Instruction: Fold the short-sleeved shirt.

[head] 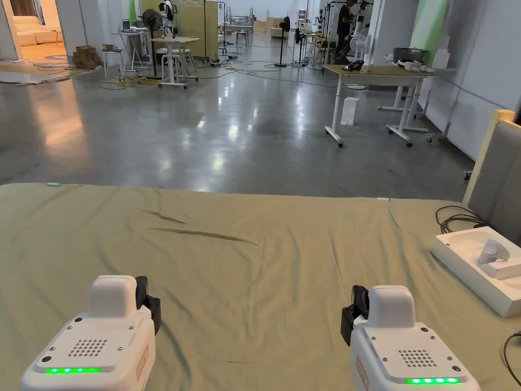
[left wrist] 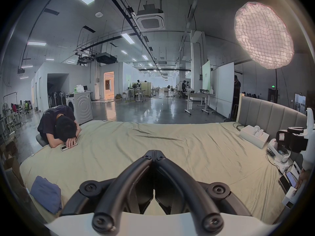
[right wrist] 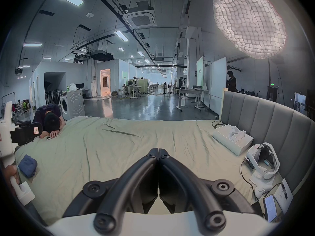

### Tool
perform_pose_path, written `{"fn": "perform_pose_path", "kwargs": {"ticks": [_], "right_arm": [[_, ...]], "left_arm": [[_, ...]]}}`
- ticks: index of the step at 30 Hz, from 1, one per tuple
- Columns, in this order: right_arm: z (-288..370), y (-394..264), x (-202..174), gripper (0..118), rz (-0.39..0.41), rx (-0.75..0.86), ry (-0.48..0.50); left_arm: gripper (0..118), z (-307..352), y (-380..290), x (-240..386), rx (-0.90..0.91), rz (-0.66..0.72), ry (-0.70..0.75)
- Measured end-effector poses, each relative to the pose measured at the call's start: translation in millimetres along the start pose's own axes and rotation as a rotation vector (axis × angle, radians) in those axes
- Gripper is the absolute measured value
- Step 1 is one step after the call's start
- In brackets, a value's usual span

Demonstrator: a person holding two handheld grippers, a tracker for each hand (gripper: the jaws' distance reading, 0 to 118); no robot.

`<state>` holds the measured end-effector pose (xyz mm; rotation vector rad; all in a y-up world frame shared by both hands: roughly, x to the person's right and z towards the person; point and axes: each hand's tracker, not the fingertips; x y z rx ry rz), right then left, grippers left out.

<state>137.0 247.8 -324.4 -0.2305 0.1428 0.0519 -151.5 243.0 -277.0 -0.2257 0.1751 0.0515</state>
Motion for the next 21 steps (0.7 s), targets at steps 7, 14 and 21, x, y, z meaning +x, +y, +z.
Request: {"fn": "perform_pose_path", "kwargs": {"ticks": [7,14,21], "right_arm": [[1.3,-0.3,-1.4,0,-0.014,0.004,-0.002],[-4.1,-0.1,-1.7,52,0.008,-0.012,-0.038],[-2.6,-3.3,1.8,93,-0.014,0.002,-0.056]], "left_arm": [[2,0.7,0.8,3.4,-0.007,-0.045,-0.010],[43,-2.8,2.6,4.1,-0.034,-0.054,-0.027],[80,-0.9,1.5,5.8,-0.005,-0.044,0.005]]}}
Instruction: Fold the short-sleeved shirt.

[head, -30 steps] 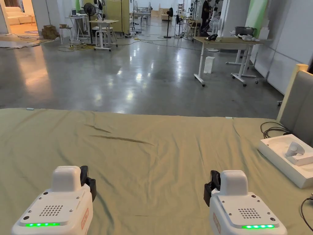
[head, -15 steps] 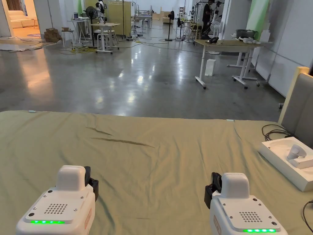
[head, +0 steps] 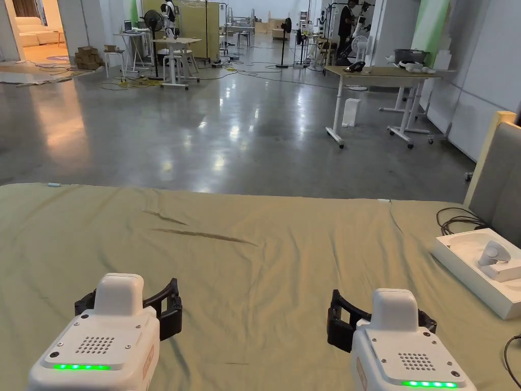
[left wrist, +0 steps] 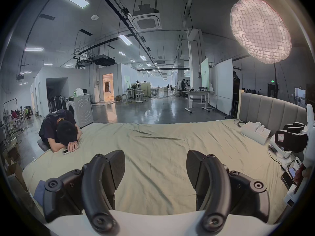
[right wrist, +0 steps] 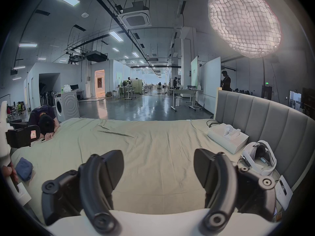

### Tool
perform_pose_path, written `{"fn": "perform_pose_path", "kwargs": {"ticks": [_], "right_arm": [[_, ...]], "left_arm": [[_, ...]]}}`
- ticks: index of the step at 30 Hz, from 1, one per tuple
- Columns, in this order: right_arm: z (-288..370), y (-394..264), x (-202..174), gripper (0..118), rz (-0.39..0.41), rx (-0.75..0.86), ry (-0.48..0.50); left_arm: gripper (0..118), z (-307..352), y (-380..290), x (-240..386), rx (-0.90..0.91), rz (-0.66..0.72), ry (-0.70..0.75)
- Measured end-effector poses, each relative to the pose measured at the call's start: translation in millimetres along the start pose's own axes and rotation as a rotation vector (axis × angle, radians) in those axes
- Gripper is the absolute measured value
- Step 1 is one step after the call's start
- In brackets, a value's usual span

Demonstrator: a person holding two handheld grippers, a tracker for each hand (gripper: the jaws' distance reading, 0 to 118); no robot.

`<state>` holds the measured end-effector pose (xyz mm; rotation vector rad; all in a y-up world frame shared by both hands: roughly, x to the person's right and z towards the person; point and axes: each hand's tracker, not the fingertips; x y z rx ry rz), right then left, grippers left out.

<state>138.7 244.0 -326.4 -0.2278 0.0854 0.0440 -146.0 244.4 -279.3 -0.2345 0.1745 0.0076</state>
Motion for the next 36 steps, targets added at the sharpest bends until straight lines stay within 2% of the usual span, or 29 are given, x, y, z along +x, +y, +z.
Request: {"fn": "perform_pose_path", "kwargs": {"ticks": [3,9,15,21,24,29,32,34,36], "right_arm": [[1,0,1,108,-0.006,0.006,0.005],[3,1,2,115,-0.001,0.040,-0.012],[3,4,-1,115,-0.009,0.052,-0.036],[3,9,2,115,-0.047,0.030,0.016],[3,11,5,115,-0.091,0.018,0.054],[-3,13,3,115,-0.118,-0.018,0.056],[-6,12,-6,115,-0.040,-0.043,-0.055],[-7,10,-10,115,-0.003,-0.028,-0.076],[-6,8,-13,115,-0.003,-0.023,-0.072]], "left_arm": [[81,0,2,-2,0.010,0.017,0.007],[81,1,6,-7,0.028,0.046,0.010],[82,3,10,-9,0.049,0.023,0.017],[85,5,9,-7,0.056,-0.007,0.006],[85,4,7,-5,0.058,-0.009,0.013],[85,5,9,-7,0.057,0.025,0.006],[85,4,10,-10,0.044,0.041,-0.023],[85,4,9,-9,0.045,0.032,-0.023],[85,5,8,-8,0.050,0.018,-0.017]]}}
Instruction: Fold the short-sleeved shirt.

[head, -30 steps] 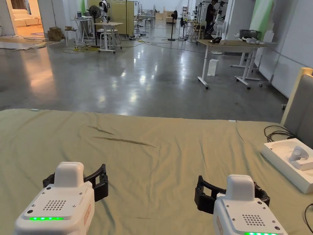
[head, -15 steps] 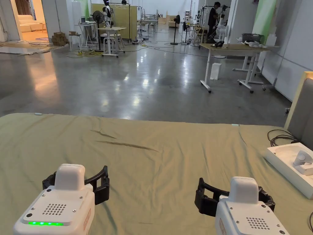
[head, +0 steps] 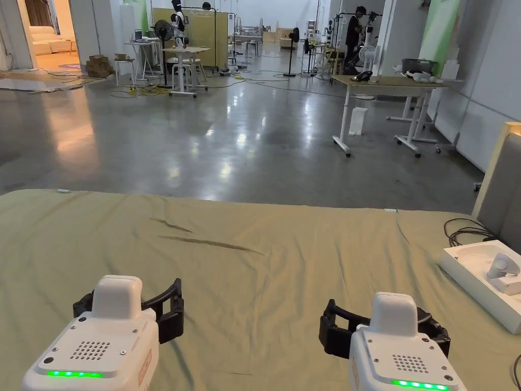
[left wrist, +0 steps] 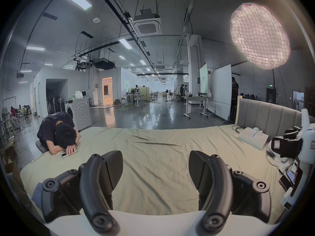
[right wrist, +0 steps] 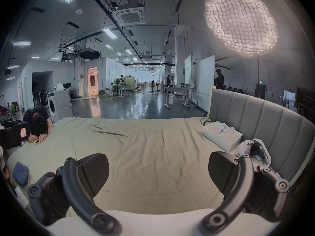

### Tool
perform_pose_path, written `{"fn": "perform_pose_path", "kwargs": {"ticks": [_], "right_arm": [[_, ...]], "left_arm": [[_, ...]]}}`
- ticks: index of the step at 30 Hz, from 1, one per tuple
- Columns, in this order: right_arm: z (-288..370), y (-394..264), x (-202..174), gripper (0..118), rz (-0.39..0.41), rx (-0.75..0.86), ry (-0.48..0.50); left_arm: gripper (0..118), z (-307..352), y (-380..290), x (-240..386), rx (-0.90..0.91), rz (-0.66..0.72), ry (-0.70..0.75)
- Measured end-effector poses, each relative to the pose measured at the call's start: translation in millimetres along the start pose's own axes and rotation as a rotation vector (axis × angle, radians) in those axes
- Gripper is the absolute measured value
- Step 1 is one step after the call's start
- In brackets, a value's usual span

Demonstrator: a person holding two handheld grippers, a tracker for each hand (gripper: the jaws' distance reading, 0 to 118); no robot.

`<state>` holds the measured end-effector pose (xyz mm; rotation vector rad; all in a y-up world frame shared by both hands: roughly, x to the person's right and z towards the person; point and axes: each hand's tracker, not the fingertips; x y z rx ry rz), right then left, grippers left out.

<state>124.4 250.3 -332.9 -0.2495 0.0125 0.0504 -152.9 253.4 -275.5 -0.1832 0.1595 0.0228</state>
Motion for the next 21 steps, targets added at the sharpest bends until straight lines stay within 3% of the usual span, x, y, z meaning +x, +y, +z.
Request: {"fn": "perform_pose_path", "kwargs": {"ticks": [13,21], "right_arm": [[5,13,-2,115,-0.173,-0.045,0.130],[-1,11,-3,115,-0.209,-0.118,0.082]], "left_arm": [[85,2,-1,-1,0.013,-0.005,0.025],[85,3,-1,-3,0.013,-0.002,0.024]]}}
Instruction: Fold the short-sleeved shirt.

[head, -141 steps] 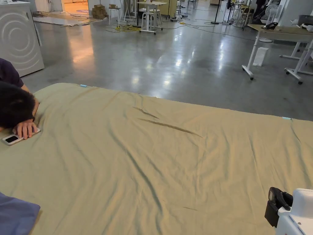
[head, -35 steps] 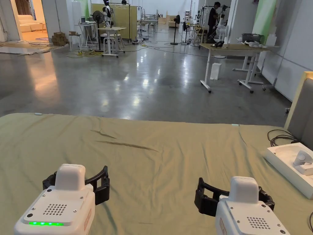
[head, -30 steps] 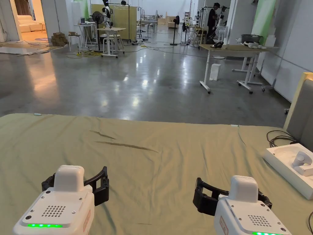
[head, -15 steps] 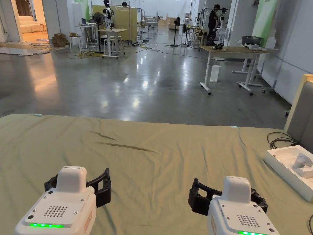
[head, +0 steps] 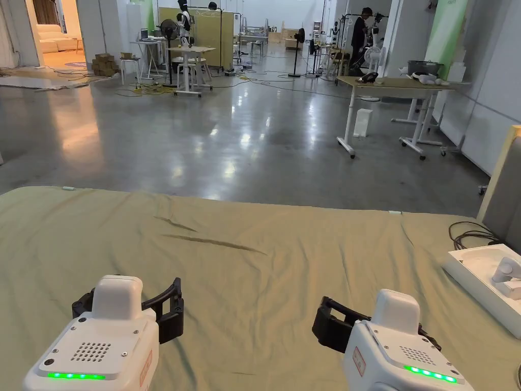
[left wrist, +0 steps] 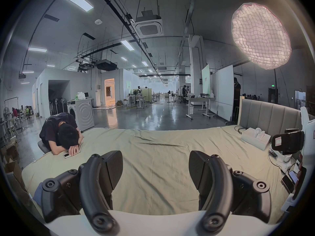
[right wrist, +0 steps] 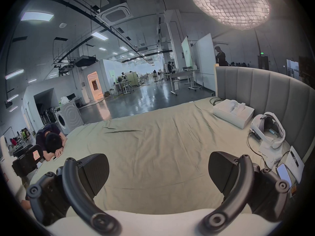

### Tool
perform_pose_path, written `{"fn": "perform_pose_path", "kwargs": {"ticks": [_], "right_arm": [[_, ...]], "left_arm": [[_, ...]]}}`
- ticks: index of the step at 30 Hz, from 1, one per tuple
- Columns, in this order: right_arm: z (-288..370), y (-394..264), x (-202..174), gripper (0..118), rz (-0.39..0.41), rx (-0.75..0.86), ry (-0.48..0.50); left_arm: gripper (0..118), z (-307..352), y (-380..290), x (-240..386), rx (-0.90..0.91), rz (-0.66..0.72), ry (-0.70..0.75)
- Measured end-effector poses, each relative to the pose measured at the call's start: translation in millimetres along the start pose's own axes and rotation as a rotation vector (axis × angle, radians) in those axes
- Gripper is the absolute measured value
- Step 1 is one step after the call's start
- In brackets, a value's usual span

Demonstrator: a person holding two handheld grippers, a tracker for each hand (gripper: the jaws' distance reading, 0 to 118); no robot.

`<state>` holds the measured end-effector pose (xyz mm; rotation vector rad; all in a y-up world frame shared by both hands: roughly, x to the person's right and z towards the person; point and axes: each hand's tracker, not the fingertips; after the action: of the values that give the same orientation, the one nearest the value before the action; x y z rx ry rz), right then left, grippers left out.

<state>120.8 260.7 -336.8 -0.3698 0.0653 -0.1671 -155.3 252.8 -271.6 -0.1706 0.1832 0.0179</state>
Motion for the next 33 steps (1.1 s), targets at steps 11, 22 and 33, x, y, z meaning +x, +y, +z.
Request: {"fn": "perform_pose_path", "kwargs": {"ticks": [11,22,33], "right_arm": [[3,-2,-4,115,0.051,0.039,-0.056],[2,0,-3,110,0.045,0.044,-0.044],[-4,-2,-3,113,0.043,-0.008,-0.029]], "left_arm": [[85,-3,-2,-2,-0.021,0.012,-0.008],[85,-3,-2,-5,-0.025,0.012,-0.015],[86,-9,-1,-12,-0.032,0.091,-0.045]]}}
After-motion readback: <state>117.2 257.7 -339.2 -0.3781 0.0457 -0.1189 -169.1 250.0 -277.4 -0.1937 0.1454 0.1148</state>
